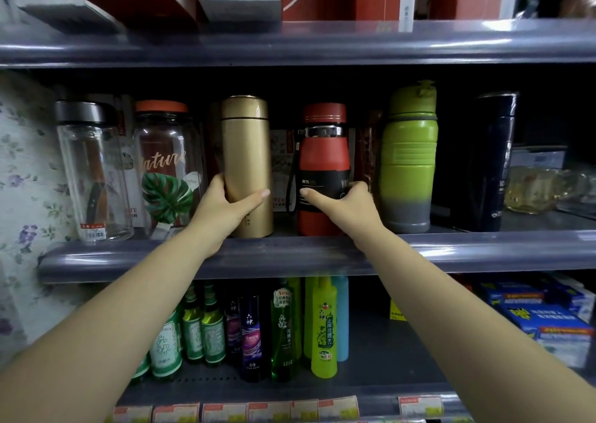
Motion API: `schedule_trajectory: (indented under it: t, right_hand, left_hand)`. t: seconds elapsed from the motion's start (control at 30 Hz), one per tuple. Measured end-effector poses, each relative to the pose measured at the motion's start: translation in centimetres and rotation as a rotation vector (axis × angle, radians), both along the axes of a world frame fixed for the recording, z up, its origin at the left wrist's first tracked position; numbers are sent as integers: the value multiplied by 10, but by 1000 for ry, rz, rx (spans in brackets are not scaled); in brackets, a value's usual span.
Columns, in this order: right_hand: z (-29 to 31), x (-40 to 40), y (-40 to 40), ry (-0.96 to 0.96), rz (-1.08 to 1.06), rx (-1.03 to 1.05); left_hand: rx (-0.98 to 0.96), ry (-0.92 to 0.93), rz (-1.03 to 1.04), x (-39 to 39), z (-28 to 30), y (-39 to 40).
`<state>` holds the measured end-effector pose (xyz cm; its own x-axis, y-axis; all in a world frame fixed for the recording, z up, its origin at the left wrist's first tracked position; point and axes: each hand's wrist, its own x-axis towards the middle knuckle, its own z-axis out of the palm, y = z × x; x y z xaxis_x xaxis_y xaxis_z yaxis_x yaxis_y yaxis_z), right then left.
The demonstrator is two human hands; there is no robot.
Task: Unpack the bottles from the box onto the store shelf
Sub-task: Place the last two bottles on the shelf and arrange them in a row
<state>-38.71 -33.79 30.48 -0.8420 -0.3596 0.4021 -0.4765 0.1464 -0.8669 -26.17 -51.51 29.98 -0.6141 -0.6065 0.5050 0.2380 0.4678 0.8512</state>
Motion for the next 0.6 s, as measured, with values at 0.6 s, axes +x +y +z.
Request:
schedule_trajectory:
  t: [0.6]
  right_hand:
    - [0,1,3,66,22,-29]
  left_hand:
    - [-2,8,4,-1,0,0]
